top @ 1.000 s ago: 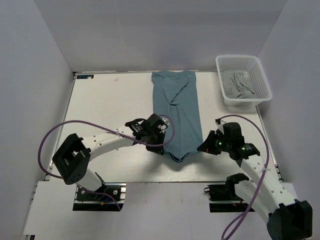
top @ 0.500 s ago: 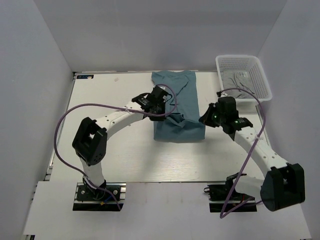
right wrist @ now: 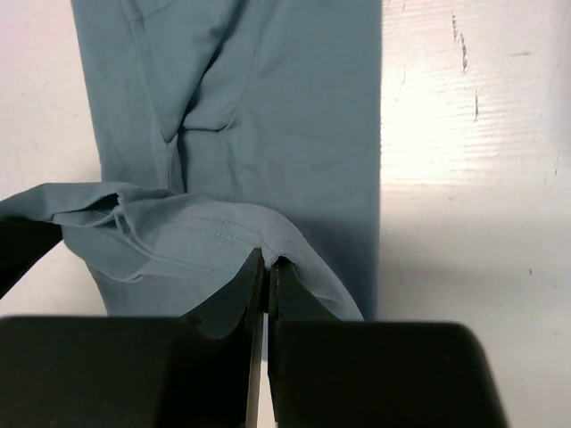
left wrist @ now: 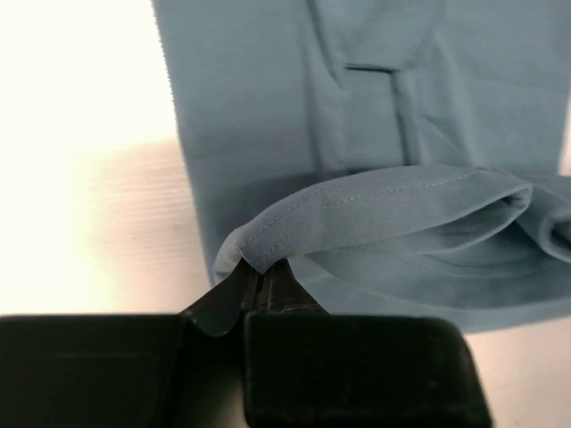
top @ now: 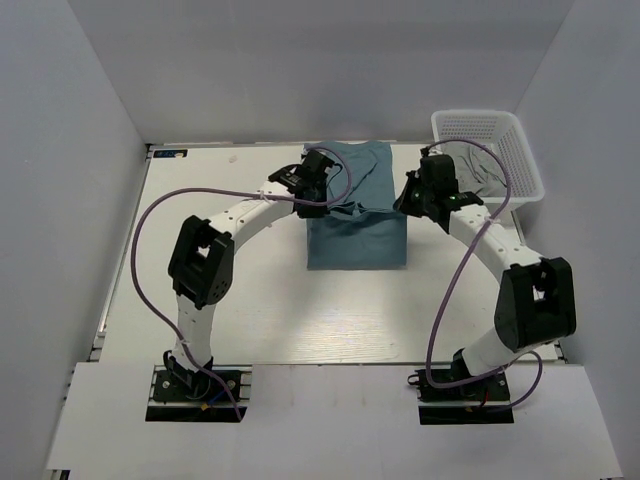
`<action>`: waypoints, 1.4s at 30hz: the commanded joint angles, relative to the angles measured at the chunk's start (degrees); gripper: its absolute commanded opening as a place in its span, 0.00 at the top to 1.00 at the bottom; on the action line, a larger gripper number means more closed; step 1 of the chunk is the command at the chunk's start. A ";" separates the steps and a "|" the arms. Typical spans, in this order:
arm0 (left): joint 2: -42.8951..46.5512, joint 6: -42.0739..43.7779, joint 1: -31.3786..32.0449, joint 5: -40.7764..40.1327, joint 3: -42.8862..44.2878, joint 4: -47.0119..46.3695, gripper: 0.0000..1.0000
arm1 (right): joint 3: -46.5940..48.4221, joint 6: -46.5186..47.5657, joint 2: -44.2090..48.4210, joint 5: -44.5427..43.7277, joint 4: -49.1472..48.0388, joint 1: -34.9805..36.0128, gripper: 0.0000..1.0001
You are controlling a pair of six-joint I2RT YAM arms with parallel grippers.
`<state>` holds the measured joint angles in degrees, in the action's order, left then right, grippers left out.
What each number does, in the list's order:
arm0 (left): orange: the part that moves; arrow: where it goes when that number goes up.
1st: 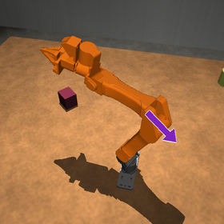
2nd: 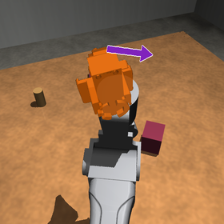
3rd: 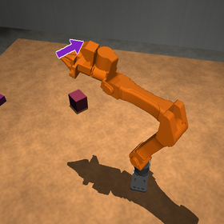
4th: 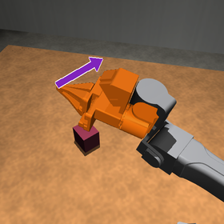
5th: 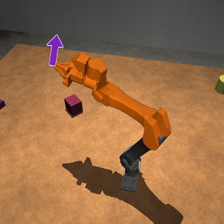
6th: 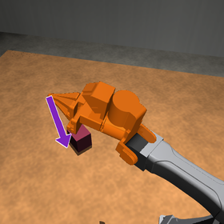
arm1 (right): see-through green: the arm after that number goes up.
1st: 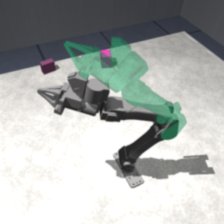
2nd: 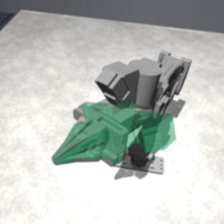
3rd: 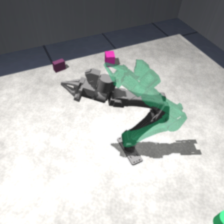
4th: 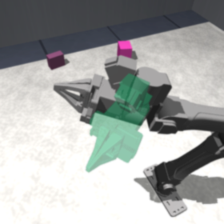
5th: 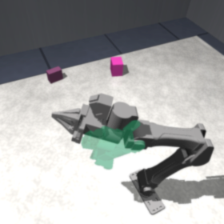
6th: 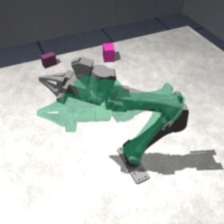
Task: Fold and stack the t-shirts
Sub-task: Fold the folded rectangular tshirt in 1/3 of the way, then grab one side of the 2/3 rectangular tshirt with both arms
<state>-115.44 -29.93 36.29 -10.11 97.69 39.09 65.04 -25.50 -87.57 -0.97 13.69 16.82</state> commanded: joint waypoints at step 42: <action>3.90 2.25 -5.19 19.93 -14.97 -5.60 0.00 | -17.98 -0.34 0.63 9.84 -10.87 -4.07 0.10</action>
<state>-117.27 -25.87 29.78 3.25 85.43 35.64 54.26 -24.18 -92.36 8.10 6.63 12.99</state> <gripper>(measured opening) 0.995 0.904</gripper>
